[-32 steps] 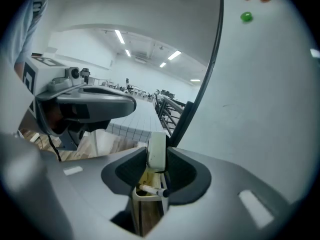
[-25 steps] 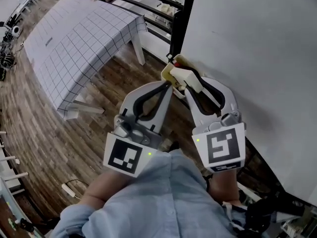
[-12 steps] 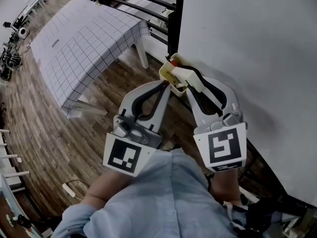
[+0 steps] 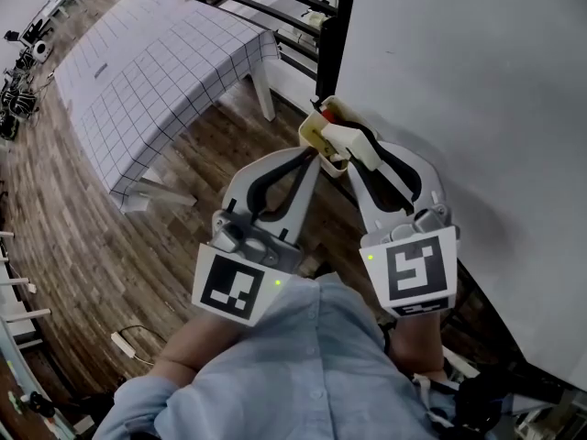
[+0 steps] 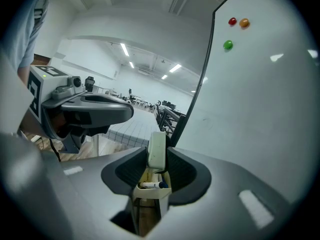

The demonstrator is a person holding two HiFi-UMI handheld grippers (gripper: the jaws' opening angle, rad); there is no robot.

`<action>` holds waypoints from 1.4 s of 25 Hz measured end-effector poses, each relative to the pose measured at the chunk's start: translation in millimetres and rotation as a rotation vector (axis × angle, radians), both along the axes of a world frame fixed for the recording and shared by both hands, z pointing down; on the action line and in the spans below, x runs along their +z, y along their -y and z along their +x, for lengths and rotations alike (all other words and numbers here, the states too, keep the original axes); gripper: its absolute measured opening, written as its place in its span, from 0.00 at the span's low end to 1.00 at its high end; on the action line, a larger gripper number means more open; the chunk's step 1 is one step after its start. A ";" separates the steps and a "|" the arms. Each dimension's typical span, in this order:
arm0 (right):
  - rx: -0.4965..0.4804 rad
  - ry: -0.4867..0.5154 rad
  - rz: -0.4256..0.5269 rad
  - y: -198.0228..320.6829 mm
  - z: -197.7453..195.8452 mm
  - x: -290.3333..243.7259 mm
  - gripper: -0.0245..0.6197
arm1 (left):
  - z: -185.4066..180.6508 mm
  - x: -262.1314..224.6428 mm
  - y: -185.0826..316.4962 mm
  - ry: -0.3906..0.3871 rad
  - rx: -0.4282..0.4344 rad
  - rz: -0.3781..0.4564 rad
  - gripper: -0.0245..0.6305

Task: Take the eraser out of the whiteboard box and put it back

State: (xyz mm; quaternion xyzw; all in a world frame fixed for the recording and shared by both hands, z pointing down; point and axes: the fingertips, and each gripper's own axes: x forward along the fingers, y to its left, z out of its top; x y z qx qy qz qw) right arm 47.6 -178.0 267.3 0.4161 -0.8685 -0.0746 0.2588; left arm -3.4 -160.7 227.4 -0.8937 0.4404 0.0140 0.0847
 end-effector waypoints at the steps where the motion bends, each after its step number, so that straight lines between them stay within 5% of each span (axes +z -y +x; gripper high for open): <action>1: -0.002 -0.007 -0.005 1.6 -1.9 1.9 0.23 | -1.7 0.9 1.7 -0.005 0.000 -0.004 0.04; 35: 0.012 -0.370 -0.299 62.8 -55.1 114.6 0.24 | -62.1 48.1 81.4 -0.086 0.042 -0.152 0.04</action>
